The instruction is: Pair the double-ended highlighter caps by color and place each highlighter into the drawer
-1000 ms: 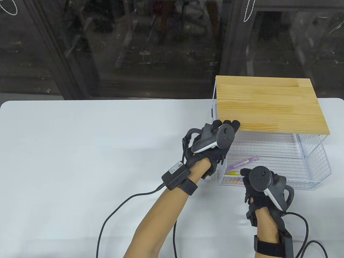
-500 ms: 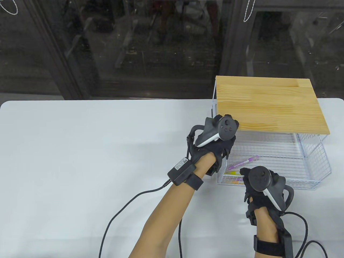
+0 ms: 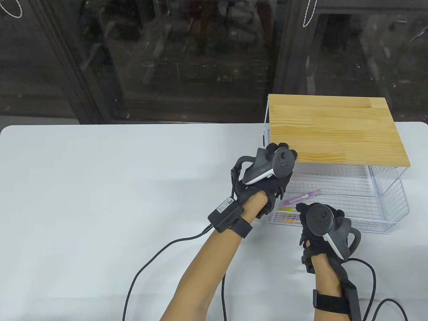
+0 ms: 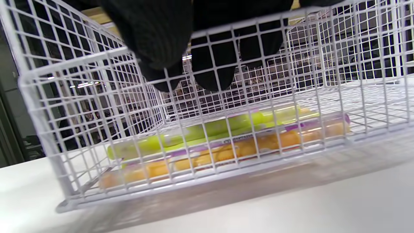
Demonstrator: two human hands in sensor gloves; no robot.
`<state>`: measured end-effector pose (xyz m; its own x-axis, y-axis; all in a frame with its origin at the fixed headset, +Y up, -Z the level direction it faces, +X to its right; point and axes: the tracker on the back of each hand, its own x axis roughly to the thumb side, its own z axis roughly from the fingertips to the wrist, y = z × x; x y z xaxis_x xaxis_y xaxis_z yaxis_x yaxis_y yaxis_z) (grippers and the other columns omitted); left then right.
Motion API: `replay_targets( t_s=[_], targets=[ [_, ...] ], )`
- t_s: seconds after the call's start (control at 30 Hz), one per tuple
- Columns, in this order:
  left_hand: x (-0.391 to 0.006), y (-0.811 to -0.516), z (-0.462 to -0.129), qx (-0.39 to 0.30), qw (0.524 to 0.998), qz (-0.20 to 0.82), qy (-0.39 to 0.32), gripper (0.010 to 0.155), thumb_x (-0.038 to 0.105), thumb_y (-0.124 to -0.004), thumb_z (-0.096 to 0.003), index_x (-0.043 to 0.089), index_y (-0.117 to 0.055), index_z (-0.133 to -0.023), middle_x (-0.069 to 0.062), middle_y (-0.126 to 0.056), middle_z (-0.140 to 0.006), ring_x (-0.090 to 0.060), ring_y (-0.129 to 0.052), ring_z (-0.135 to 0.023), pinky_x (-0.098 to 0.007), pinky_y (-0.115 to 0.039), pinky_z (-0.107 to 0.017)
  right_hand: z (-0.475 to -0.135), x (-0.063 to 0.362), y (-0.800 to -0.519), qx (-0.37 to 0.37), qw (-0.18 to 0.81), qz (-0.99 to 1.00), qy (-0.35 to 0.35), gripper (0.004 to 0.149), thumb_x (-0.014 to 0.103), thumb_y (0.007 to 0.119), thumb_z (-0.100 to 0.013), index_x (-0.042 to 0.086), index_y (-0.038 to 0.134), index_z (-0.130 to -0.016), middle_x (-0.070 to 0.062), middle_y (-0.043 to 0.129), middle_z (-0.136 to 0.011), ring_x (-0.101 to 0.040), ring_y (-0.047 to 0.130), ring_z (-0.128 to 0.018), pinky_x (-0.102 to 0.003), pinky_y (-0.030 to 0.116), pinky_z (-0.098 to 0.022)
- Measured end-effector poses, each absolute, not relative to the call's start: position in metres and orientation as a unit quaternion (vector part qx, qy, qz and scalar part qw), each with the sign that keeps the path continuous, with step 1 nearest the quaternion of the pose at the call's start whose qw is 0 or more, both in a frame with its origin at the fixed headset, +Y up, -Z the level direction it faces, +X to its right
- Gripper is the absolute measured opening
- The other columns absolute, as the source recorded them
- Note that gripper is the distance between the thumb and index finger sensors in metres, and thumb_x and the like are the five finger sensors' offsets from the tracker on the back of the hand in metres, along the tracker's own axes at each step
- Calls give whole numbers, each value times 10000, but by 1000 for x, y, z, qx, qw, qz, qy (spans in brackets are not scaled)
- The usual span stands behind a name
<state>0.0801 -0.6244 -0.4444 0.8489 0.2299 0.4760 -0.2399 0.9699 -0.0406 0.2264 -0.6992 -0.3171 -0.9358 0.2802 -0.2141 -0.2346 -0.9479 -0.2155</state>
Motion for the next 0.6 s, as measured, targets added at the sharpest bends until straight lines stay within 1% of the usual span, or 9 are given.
replay_targets(
  t_s=[0.2,0.3,0.6],
  targets=[
    [79,-624,-445,14,961,120,-248,615,402,-670,-438,315,-621,-1045,35,-561,-1161,-310,-465,-1074,-547,-697,-672,-320,231,-699,-118,141,978,-98,397,290,795,-450,428,1024,-743,-22,973,-898,-423,822,-861,-629,501,-600],
    [77,-626,-446,3,960,130,-249,617,404,-667,-441,326,-606,-1050,43,-539,-1168,-299,-437,-1081,-550,-690,-674,-328,230,-700,-117,140,978,-102,400,282,793,-450,422,1021,-747,-27,972,-900,-427,818,-862,-632,494,-599],
    [75,-627,-446,5,958,138,-252,616,405,-665,-440,336,-607,-1049,53,-538,-1170,-295,-433,-1082,-561,-694,-665,-346,232,-699,-117,127,980,-96,406,295,780,-457,434,1009,-763,-18,971,-906,-417,820,-869,-628,501,-604]
  ],
)
